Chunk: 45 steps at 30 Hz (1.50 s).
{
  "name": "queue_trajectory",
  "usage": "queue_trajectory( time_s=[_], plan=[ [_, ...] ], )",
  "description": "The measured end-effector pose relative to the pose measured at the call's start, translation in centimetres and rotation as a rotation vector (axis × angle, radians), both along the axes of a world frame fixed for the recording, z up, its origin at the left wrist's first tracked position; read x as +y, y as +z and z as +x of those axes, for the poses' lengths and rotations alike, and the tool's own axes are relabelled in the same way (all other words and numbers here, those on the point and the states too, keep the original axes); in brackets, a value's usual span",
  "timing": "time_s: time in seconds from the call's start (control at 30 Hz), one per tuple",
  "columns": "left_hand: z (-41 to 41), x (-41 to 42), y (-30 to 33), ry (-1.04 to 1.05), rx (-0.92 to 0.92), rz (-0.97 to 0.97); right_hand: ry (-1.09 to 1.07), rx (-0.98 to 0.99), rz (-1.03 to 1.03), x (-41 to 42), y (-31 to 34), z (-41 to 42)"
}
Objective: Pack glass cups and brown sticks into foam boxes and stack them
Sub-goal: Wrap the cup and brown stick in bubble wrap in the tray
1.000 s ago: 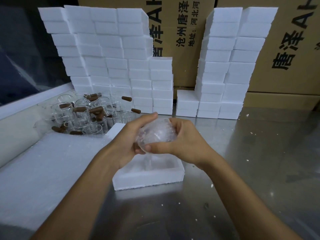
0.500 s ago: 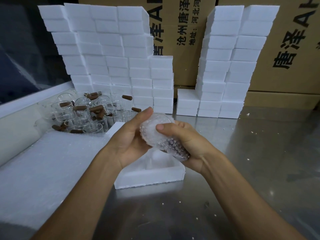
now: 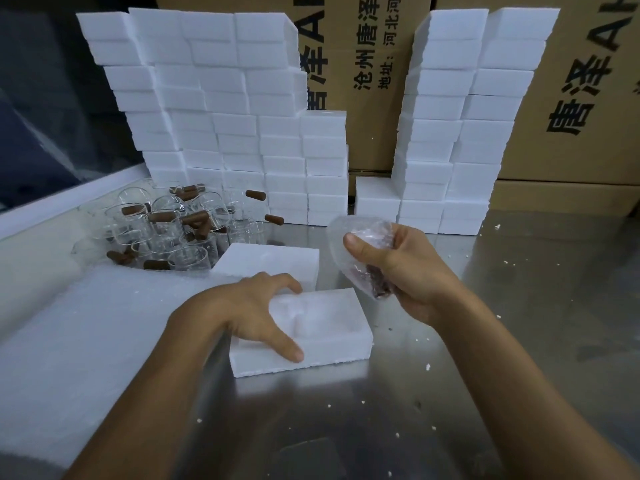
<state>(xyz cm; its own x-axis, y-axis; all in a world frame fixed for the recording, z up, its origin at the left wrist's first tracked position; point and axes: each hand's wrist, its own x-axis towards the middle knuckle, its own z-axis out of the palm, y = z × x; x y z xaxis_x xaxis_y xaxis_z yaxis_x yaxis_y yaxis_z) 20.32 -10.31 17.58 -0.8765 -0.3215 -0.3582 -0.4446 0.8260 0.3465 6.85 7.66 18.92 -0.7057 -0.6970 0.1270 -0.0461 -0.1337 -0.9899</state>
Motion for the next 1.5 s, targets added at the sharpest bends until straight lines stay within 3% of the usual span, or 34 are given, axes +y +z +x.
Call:
queue_trajectory(
  time_s=[0.17, 0.47, 0.57, 0.63, 0.8, 0.97, 1.13, 1.3, 1.5],
  plan=[
    [-0.4, -0.1, -0.8, -0.045, 0.082, 0.059, -0.073, 0.209, 0.060, 0.5, 0.3, -0.6],
    [-2.0, 1.4, -2.9, 0.039, 0.463, 0.134, -0.010, 0.719, 0.349, 1.3, 1.5, -0.3],
    [-2.1, 2.1, -1.5, 0.053, 0.769, 0.400, 0.079, 0.771, 0.384, 1.5, 1.6, -0.3],
    [-2.0, 2.6, -0.5, 0.012, 0.876, 0.611, 0.132, 0.790, 0.385, 1.5, 1.7, -0.2],
    [-1.9, 3.2, 0.4, 0.018, 0.967, 0.687, 0.121, 0.830, 0.411, 1.0, 1.5, -0.1],
    [-1.8, 2.5, 0.3, 0.137, 1.105, 0.714, -0.034, 0.746, 0.307, 0.8, 1.2, -0.3],
    [-1.4, 1.8, 0.6, 0.094, 1.135, 0.691, -0.050, 0.560, 0.185, 1.4, 1.1, -0.8],
    [-1.5, 1.8, 0.5, 0.019, 1.149, 0.636, 0.038, 0.095, 0.069, 1.2, 1.2, -0.6],
    [-1.8, 2.5, 0.3, -0.028, 1.085, 0.608, 0.022, 0.089, 0.183, 1.0, 0.5, -0.8]
  ],
)
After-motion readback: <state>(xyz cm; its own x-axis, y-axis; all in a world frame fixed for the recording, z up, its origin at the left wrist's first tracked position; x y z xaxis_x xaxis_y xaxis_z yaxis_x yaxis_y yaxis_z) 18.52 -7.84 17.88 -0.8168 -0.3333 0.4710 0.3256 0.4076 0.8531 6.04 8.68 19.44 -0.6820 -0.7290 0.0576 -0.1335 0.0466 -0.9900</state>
